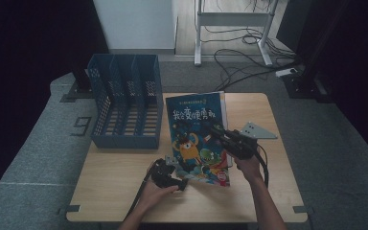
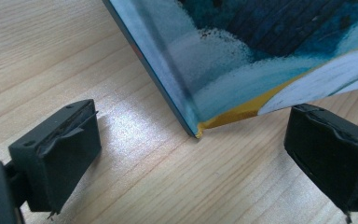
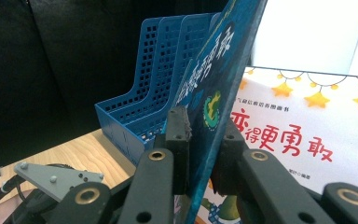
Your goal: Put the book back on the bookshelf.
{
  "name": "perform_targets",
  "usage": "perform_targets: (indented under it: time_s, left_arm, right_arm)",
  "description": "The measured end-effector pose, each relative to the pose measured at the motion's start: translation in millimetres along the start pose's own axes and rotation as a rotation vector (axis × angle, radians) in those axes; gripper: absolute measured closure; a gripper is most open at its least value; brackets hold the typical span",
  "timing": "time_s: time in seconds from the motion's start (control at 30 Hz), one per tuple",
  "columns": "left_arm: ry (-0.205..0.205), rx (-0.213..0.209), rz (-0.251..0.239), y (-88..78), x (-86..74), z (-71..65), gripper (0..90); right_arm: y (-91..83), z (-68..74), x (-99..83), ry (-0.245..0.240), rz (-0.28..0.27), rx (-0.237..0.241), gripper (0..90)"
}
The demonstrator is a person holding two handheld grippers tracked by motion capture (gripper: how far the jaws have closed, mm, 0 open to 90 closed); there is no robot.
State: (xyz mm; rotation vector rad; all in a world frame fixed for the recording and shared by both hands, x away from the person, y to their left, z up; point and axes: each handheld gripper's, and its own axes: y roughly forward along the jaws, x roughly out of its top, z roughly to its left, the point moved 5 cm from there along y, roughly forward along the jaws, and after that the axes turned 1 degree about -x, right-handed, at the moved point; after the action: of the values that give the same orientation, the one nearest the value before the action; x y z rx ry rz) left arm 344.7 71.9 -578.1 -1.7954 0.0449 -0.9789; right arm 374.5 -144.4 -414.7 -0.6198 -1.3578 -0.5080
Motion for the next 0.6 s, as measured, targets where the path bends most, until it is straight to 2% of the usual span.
perform_targets:
  time_s: [0.23,0.43,0.6]
  left_arm:
    - [0.0,0.007,0.0,0.8,1.0,1.1,3.2]
    - [-0.016,0.023,-0.008,2.8,3.8,3.6,3.2]
    - [-0.02,0.022,-0.006,3.2,5.1,5.4,3.2]
  right_arm:
    - [-2.2,0.3,-1.1,0.001,-0.008,0.0,79.1]
    - [1.5,-1.8,-0.3,0.012,-0.02,0.009,79.7]
    - [4.4,-0.2,2.3,-0.007,-0.016,0.005,79.6]
